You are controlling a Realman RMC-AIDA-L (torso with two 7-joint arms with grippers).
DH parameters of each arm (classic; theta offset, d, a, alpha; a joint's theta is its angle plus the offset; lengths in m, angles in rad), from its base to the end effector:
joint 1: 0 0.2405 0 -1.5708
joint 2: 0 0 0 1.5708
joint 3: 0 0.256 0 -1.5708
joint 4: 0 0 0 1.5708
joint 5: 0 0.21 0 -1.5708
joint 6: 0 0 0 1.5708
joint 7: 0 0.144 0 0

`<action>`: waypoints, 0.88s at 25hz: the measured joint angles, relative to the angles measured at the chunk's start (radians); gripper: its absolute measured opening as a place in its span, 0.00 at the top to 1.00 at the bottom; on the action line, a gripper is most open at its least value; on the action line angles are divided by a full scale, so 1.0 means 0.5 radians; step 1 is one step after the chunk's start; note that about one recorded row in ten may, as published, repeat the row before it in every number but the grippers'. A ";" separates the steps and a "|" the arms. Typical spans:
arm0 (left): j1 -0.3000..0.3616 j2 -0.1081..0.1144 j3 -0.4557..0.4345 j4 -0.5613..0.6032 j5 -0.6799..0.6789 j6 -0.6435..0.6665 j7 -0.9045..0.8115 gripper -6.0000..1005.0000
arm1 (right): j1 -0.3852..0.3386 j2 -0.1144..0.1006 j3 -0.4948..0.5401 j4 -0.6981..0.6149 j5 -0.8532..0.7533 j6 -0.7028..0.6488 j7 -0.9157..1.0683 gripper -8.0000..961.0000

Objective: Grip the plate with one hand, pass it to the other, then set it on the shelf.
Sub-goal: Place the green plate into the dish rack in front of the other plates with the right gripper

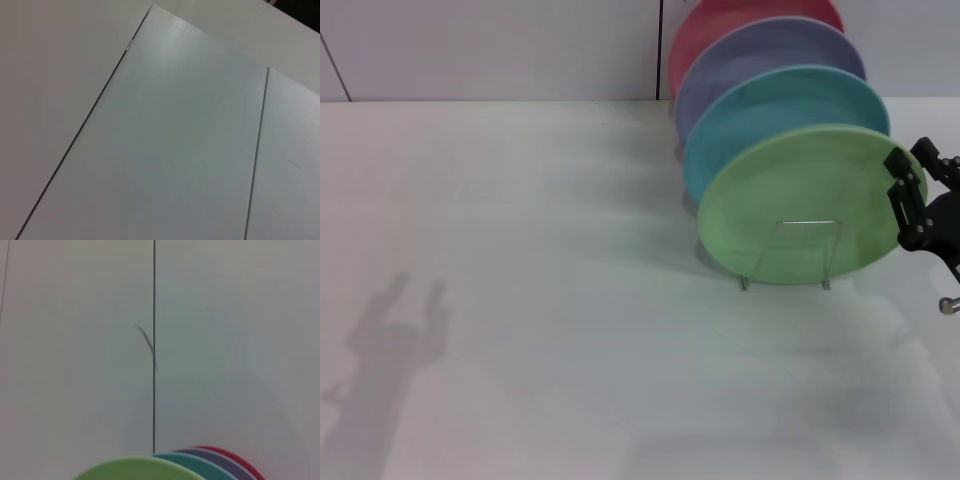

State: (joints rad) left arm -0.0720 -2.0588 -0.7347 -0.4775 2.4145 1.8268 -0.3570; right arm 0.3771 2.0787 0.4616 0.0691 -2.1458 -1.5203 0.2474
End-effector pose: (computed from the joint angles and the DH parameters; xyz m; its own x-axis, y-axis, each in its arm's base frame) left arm -0.2752 0.2045 0.0126 0.2081 -0.4625 0.8618 0.8213 -0.3959 -0.4108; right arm 0.3113 0.2841 -0.0126 0.6575 0.2101 -0.7235 -0.6339 -0.3649 -0.6820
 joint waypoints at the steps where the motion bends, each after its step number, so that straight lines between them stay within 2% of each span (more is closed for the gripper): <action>1: 0.000 0.000 0.000 0.001 0.000 0.001 0.000 0.51 | 0.000 0.000 0.001 0.000 0.000 -0.008 0.000 0.76; 8: 0.000 0.001 0.000 0.013 0.000 0.004 -0.015 0.51 | 0.005 -0.004 -0.004 0.000 -0.016 -0.065 0.004 0.69; 15: 0.000 0.001 -0.007 0.016 0.000 0.004 -0.016 0.51 | -0.024 -0.001 -0.009 0.004 -0.046 -0.284 0.008 0.65; 22: 0.000 0.001 -0.012 0.013 0.000 0.006 -0.022 0.51 | -0.011 0.002 -0.012 0.008 -0.046 -0.198 0.027 0.63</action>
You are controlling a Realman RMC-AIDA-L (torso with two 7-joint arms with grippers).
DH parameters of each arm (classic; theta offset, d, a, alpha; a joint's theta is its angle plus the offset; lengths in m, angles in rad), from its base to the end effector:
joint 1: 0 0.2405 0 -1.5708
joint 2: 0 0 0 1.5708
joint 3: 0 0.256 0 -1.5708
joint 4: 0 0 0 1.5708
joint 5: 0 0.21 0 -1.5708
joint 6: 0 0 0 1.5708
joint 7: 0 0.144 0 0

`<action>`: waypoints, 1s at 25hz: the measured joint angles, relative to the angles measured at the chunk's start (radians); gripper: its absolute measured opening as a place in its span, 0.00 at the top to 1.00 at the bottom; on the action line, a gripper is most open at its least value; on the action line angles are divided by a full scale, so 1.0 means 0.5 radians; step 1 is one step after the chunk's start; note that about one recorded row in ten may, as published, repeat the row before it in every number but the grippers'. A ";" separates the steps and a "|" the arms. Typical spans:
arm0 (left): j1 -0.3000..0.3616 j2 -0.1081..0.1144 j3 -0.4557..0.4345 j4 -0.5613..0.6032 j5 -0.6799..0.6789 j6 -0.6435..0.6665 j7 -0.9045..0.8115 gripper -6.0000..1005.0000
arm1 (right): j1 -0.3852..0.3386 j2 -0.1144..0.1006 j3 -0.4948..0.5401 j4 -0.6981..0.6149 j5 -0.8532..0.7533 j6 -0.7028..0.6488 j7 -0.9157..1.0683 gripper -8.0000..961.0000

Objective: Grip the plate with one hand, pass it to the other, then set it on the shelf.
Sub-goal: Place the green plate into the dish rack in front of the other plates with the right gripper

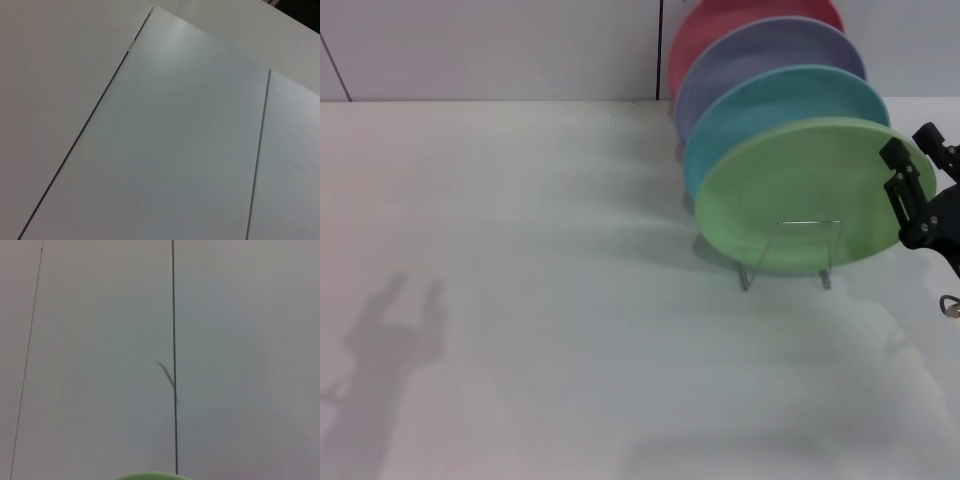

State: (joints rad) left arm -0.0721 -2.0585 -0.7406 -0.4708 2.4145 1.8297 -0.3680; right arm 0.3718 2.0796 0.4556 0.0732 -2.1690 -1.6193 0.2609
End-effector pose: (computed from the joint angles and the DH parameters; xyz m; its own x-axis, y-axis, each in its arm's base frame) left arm -0.2768 0.2043 0.0139 0.2050 -0.4619 0.8629 0.8236 -0.3949 -0.4071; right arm 0.2989 0.2763 -0.0093 0.6067 0.2800 -0.7440 -0.6231 -0.4135 -0.6638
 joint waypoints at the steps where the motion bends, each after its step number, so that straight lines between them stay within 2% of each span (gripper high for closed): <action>1: 0.000 0.000 0.000 0.000 0.000 0.000 0.000 0.51 | 0.001 0.000 0.000 0.000 0.000 0.013 0.003 0.63; 12: -0.003 0.000 -0.003 0.000 0.000 0.001 -0.015 0.51 | 0.048 -0.008 -0.021 -0.011 -0.004 0.243 0.088 0.58; 25: 0.000 0.000 0.006 0.003 0.000 0.020 -0.026 0.51 | 0.016 -0.011 -0.060 -0.059 -0.004 0.132 0.105 0.52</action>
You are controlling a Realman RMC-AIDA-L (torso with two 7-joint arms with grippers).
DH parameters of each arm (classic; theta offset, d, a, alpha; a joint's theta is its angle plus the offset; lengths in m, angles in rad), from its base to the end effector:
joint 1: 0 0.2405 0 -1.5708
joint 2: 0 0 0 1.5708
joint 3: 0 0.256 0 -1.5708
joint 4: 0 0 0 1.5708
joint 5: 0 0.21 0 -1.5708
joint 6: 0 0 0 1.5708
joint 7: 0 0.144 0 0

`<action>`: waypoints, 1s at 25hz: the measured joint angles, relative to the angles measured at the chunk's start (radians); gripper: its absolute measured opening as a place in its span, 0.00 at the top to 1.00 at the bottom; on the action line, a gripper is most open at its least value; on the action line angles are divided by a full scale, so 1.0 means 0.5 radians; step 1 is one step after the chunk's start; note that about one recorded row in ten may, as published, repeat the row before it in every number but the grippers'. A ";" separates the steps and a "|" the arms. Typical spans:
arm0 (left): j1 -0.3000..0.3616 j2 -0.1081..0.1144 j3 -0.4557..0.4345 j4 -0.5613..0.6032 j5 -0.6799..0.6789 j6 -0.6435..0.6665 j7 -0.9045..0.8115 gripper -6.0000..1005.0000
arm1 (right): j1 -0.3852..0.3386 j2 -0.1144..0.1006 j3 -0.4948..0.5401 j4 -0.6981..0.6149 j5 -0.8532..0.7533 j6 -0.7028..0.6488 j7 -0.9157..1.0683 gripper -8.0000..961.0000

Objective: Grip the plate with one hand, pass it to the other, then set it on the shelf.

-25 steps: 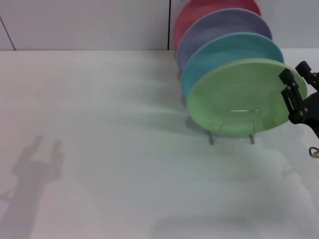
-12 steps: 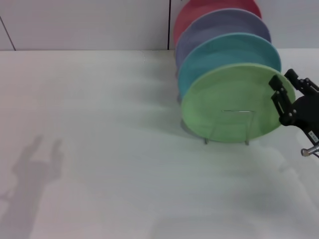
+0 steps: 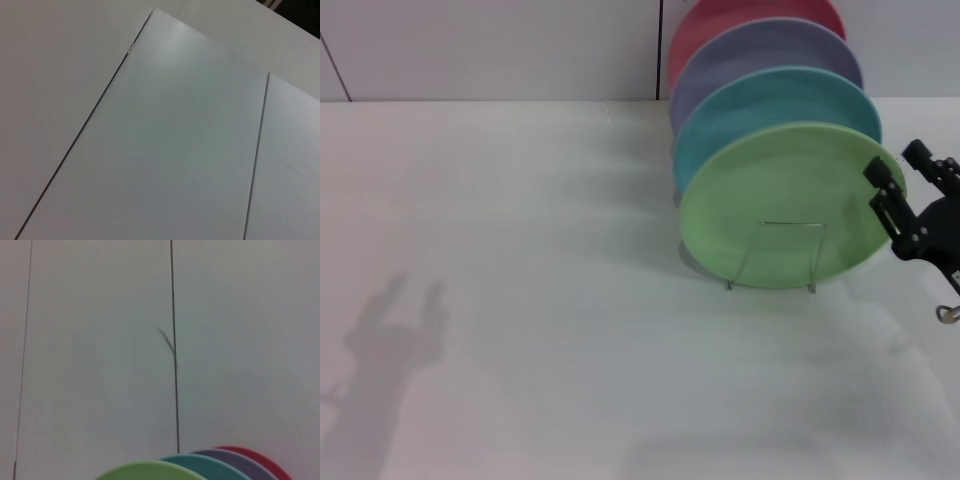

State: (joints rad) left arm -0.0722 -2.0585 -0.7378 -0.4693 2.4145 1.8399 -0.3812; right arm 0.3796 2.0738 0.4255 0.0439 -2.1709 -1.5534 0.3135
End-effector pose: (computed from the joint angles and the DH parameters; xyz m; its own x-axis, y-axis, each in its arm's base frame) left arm -0.2762 0.2032 0.0144 0.1900 -0.4618 0.8664 0.8235 -0.4055 -0.3968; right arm 0.3093 0.2801 -0.0128 0.6324 0.1955 -0.7496 -0.6314 -0.4305 -0.6450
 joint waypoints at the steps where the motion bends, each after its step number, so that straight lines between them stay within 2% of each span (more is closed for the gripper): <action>1: 0.000 0.000 0.000 0.000 0.000 0.000 0.000 0.51 | -0.008 0.000 0.003 -0.006 0.002 -0.017 0.001 0.52; 5: -0.001 0.000 0.003 -0.011 0.000 0.002 -0.001 0.51 | -0.047 0.000 0.006 -0.025 0.009 -0.128 0.004 0.52; 8: -0.006 0.000 0.002 -0.008 0.000 0.002 -0.002 0.51 | -0.132 0.000 0.060 -0.028 0.055 -0.339 0.034 0.52; 12: -0.008 0.000 -0.013 0.002 0.000 0.000 0.008 0.51 | -0.319 0.000 0.283 -0.028 0.330 -0.636 0.160 0.52; 14: -0.034 -0.002 -0.114 0.122 -0.003 -0.014 0.054 0.51 | -0.378 0.000 0.412 -0.041 0.525 -0.681 0.233 0.52; 17: -0.104 -0.011 -0.192 0.297 -0.013 -0.040 0.100 0.51 | -0.396 -0.001 0.560 -0.120 0.823 -0.655 0.413 0.52; 19: -0.104 -0.011 -0.192 0.297 -0.013 -0.040 0.100 0.51 | -0.379 0.000 0.620 -0.164 1.004 -0.571 0.522 0.52; 20: -0.198 -0.018 -0.228 0.468 -0.017 -0.138 0.275 0.51 | -0.368 0.000 0.637 -0.172 1.083 -0.516 0.547 0.52; 25: -0.292 -0.019 -0.289 0.517 -0.021 -0.485 0.608 0.51 | -0.293 0.000 0.648 -0.186 1.273 -0.295 0.539 0.52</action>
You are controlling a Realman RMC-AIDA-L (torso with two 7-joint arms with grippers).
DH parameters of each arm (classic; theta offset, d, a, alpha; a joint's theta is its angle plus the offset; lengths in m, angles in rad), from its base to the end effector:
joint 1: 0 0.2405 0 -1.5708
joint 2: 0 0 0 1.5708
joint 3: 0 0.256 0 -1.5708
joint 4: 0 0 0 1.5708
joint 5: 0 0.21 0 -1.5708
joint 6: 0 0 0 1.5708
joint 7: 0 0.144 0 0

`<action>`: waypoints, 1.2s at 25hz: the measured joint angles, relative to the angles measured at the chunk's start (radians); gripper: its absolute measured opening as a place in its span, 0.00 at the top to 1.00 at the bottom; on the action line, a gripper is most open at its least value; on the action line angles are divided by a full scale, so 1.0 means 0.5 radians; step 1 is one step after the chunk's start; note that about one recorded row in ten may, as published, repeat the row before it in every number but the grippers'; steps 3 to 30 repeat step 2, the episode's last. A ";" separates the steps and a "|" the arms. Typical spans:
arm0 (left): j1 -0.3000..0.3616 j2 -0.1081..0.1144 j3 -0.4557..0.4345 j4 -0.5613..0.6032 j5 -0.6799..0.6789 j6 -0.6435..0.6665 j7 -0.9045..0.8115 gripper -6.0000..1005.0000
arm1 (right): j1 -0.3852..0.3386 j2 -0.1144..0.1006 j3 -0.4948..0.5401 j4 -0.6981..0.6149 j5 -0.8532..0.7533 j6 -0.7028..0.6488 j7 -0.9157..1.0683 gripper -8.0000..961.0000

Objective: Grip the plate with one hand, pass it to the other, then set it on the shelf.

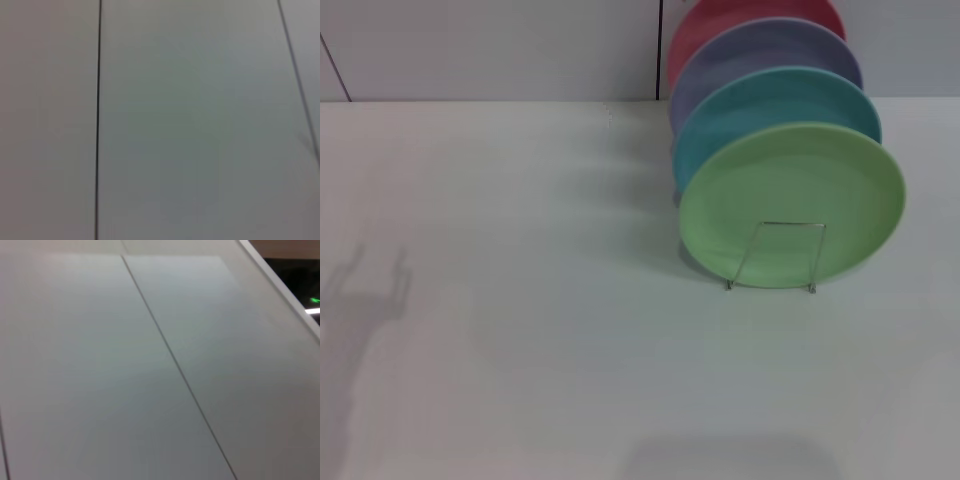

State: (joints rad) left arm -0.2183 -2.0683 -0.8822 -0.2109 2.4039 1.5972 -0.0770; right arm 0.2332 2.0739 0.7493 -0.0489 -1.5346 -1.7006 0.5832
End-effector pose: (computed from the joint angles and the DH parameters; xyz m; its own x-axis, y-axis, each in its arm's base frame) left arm -0.3267 0.2520 0.0162 0.6857 -0.3467 0.6400 0.6445 -0.1194 -0.7552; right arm 0.4096 0.1945 0.1195 0.4936 0.5672 -0.6593 -0.8682 0.3667 -0.3344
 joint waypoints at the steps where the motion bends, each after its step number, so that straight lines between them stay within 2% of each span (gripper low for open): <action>1: -0.013 0.000 -0.020 0.000 0.000 -0.053 0.018 0.51 | 0.018 -0.001 -0.003 -0.007 0.004 0.040 -0.006 0.52; 30: -0.028 0.000 -0.037 0.000 -0.001 -0.104 0.024 0.51 | 0.034 -0.001 -0.009 -0.014 0.002 0.071 -0.008 0.52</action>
